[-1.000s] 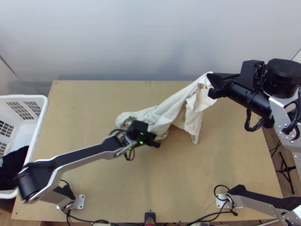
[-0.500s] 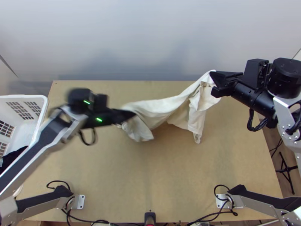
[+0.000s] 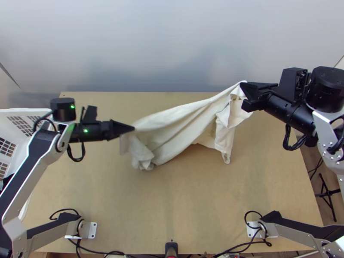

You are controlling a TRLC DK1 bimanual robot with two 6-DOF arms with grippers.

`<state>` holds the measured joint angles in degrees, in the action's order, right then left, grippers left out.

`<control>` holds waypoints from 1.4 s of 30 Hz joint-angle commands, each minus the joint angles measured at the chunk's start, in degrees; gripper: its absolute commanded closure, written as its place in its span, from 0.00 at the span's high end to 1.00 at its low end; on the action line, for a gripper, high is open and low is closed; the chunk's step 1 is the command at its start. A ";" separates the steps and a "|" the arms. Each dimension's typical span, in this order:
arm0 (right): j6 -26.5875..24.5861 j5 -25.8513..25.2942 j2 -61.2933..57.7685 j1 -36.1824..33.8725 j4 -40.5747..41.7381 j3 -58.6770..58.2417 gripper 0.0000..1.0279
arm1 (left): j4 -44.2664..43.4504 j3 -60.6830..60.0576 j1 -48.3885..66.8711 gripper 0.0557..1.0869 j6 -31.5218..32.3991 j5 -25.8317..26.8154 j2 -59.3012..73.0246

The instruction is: Fold the t-shirt

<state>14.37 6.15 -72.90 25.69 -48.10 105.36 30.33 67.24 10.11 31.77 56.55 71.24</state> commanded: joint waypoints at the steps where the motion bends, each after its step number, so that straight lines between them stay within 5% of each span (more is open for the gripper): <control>1: 0.22 0.61 -0.31 0.06 -0.07 -0.51 0.04 | 0.08 -5.46 4.57 0.91 -3.56 5.14 3.38; 10: 0.22 0.70 1.10 -0.29 -0.51 -1.91 0.04 | 0.35 -8.97 13.27 0.91 -9.62 1.63 5.13; 14: 0.22 0.70 1.89 -0.38 -0.51 -2.88 0.04 | 2.19 -12.93 13.62 0.91 -17.62 -3.38 5.13; 21: 0.31 0.88 1.98 -0.38 -0.51 -2.97 0.04 | 3.51 -21.19 13.01 0.91 -38.10 -27.11 1.18; 25: 0.83 1.41 1.98 -0.38 -0.51 -3.23 0.04 | -0.71 -24.62 13.62 0.91 -39.77 -36.34 -7.70; 31: 1.54 1.85 1.89 -1.26 -0.33 -3.32 0.04 | -7.74 -30.77 30.50 0.91 -43.11 -61.83 -21.23; 35: 1.89 2.20 1.80 -1.61 -0.24 -3.23 0.04 | -5.98 -30.68 43.42 0.91 -42.93 -70.27 -27.39; 42: 2.50 2.72 1.89 -1.96 -0.24 -3.41 0.04 | -7.47 -34.11 47.64 0.91 -46.62 -72.81 -27.12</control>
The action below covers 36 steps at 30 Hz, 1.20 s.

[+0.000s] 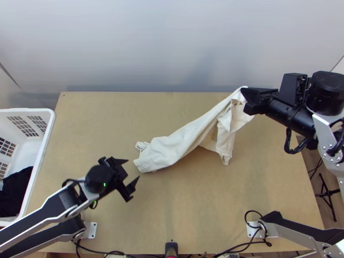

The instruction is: Fold the t-shirt

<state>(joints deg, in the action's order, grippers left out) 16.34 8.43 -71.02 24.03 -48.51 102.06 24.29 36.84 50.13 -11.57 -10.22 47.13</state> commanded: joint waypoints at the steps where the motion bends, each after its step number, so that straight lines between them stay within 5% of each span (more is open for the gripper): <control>1: 0.62 0.54 0.01 -0.39 0.17 -0.20 0.04 | -2.50 -5.20 8.93 0.91 -4.16 -6.04 -3.10; 15: 1.06 0.89 0.36 -1.44 0.08 -0.64 0.04 | -24.82 -16.01 14.03 0.91 -16.46 -6.48 10.08; 22: 1.24 1.42 1.15 -2.59 -0.27 -0.90 0.04 | -39.15 -17.59 12.98 0.91 -21.39 -11.84 18.08; 36: 1.59 2.30 0.45 -2.85 -0.18 0.24 0.04 | -50.40 -16.01 5.59 0.88 -26.04 -17.29 32.05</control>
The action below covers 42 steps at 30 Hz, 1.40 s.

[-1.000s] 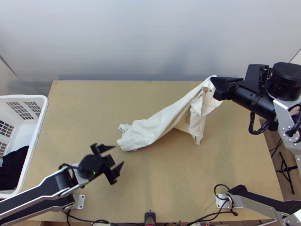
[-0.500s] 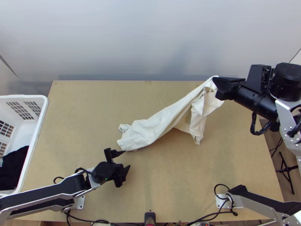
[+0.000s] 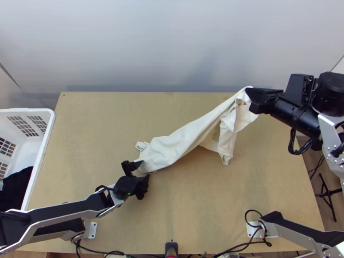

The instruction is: Fold the t-shirt

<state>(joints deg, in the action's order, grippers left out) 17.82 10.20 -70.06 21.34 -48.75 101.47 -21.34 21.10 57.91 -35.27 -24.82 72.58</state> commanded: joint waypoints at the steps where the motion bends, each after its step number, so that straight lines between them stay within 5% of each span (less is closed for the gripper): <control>1: 0.19 0.53 -0.69 -0.16 0.06 1.10 0.04 | -5.11 -0.36 -2.19 0.89 -2.26 -2.69 7.23; 7: 0.19 0.70 -1.22 -0.07 0.06 1.89 0.04 | -5.55 0.34 -2.01 0.86 0.11 -3.75 9.07; 8: 0.19 0.70 -1.22 -0.07 0.06 1.89 0.04 | -5.55 0.69 -2.01 0.76 0.20 -4.01 8.99; 12: 0.19 0.70 -1.22 -0.16 -0.03 1.89 0.04 | -5.55 2.01 -2.80 0.04 -0.15 -4.01 8.46; 22: 0.19 0.70 -1.22 -0.16 0.06 1.80 0.04 | -3.88 3.33 -1.66 0.04 -0.24 -4.27 -0.86; 31: 0.11 0.61 -1.13 -0.34 0.68 1.98 0.04 | 7.37 5.70 -7.55 0.04 -3.76 -3.31 -20.63; 42: -0.69 -1.50 -1.92 -0.51 2.35 2.94 0.04 | 36.90 30.75 -35.41 0.04 10.57 19.02 -31.53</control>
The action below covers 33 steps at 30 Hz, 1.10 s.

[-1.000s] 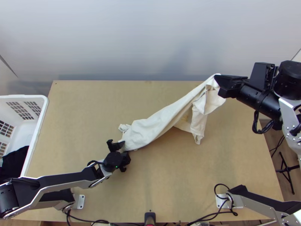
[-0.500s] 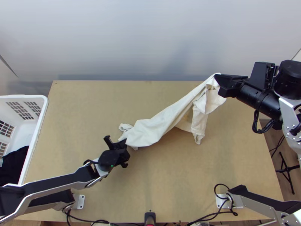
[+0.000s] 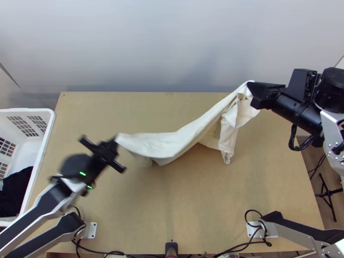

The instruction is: Fold the t-shirt

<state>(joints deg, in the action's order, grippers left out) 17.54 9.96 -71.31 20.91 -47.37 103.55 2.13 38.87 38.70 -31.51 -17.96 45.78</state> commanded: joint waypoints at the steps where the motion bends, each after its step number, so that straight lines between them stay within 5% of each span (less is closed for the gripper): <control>1: -0.58 -1.61 -0.94 -0.16 1.14 1.22 0.04 | 14.39 14.30 -18.57 0.04 7.25 13.91 -4.56; 11: 1.62 -6.18 -5.60 -7.28 5.89 11.41 0.03 | 16.68 23.62 -30.00 0.04 9.36 18.31 -2.36; 19: -2.16 -7.58 -8.14 -12.29 6.15 20.82 0.03 | 16.41 29.07 -36.41 0.04 9.45 21.12 -0.96; 25: -5.94 -7.49 -3.49 -8.34 5.01 20.47 0.03 | 15.89 36.54 -36.68 0.04 14.37 21.12 0.71; 33: -4.36 -3.54 4.34 -1.92 -4.04 20.20 0.03 | 21.42 45.77 -33.16 0.04 26.58 21.12 0.63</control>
<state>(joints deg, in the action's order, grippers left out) 12.60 2.76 -72.69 15.46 -45.89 123.17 20.03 77.84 4.25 -12.82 2.72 46.30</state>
